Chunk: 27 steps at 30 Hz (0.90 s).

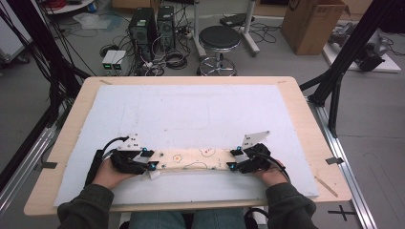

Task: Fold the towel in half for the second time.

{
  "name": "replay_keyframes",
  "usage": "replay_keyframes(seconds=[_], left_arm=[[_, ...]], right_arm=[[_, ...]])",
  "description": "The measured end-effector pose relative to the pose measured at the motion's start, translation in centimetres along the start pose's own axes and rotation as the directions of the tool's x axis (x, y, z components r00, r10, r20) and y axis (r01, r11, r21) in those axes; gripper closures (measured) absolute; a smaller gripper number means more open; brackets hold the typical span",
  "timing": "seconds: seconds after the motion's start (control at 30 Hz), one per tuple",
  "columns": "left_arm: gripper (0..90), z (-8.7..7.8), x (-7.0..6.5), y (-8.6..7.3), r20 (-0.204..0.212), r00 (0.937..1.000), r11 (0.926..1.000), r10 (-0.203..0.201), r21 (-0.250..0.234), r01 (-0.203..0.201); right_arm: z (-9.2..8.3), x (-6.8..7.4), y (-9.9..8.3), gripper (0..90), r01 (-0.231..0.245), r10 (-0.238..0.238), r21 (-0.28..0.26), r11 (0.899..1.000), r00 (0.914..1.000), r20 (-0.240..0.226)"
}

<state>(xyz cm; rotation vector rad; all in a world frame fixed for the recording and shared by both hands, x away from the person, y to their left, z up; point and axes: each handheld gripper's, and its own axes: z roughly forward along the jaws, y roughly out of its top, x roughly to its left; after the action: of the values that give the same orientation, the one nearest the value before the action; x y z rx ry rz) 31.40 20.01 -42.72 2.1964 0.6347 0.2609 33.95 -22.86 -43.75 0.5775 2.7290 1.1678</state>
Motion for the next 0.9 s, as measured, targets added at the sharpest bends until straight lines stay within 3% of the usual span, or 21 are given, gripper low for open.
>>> replay_keyframes(seconds=[0.13, 0.4, 0.57, 0.67, 0.8, 0.87, 0.9], left_arm=[[51.0, 0.7, 0.0, -0.1, -0.005, 1.0000, 0.9992, 0.002, 0.041, -0.002], [49.2, 0.7, -0.4, -0.1, -0.013, 0.9997, 0.9990, 0.020, 0.040, -0.020], [48.4, -0.4, -0.2, 0.1, 0.013, 0.9999, 0.9995, -0.001, -0.032, 0.002], [48.4, -1.0, 0.2, 0.2, 0.010, 0.9992, 0.9949, -0.039, -0.093, 0.040], [48.2, -1.2, 0.6, 0.4, -0.028, 0.9972, 0.9880, -0.070, -0.139, 0.066], [48.1, -1.1, 0.7, 0.5, -0.070, 0.9940, 0.9853, -0.085, -0.154, 0.073], [48.3, -1.1, 0.8, 0.5, -0.110, 0.9897, 0.9850, -0.092, -0.156, 0.074]], right_arm=[[0.0, 0.0, -0.1, 45.8, 0.003, -0.003, -0.011, 1.000, 1.0000, 0.000], [0.0, 0.0, -0.3, 44.1, -0.003, 0.003, -0.025, 1.000, 1.0000, -0.003], [-0.9, 0.1, 0.0, 38.4, -0.025, 0.024, -0.093, 0.995, 0.9997, -0.009], [-1.5, -0.3, 0.5, 37.8, -0.051, 0.053, -0.136, 0.989, 0.9985, 0.013], [-1.5, -0.8, 1.0, 38.8, -0.100, 0.106, -0.154, 0.983, 0.9939, 0.030], [-1.3, -1.2, 1.3, 40.8, -0.114, 0.122, -0.148, 0.982, 0.9912, 0.051], [-1.2, -1.3, 1.4, 40.9, -0.113, 0.123, -0.150, 0.982, 0.9906, 0.059]])
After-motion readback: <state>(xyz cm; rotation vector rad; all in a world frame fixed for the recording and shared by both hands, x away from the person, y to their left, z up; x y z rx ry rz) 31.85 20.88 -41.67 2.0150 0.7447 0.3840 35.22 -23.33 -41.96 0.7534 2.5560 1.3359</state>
